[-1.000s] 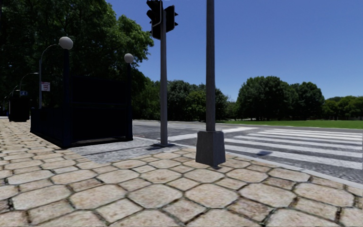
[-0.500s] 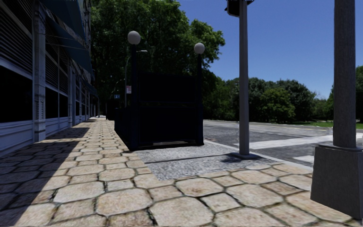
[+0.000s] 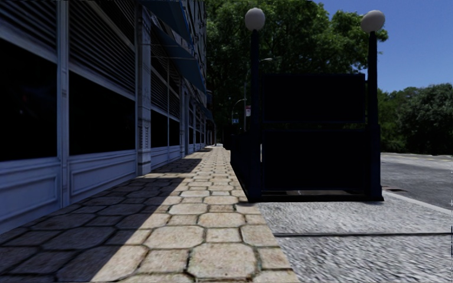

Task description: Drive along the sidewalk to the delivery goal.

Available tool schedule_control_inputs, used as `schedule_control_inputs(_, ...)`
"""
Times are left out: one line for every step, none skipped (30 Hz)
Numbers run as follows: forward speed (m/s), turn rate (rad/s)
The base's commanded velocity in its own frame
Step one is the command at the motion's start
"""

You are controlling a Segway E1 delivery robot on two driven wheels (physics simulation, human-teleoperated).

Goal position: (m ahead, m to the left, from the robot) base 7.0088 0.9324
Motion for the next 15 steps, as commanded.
schedule_control_inputs(2.00, 0.86)
schedule_control_inputs(2.00, 0.86)
schedule_control_inputs(2.00, 0.86)
schedule_control_inputs(2.00, 0.86)
schedule_control_inputs(2.00, 0.86)
schedule_control_inputs(2.00, 0.86)
schedule_control_inputs(2.00, 0.86)
schedule_control_inputs(2.00, 0.86)
schedule_control_inputs(2.00, 0.86)
schedule_control_inputs(2.00, 0.81)
schedule_control_inputs(2.00, 0.35)
schedule_control_inputs(2.00, 0.35)
schedule_control_inputs(2.00, 0.12)
schedule_control_inputs(2.00, 0.01)
schedule_control_inputs(2.00, 0.00)
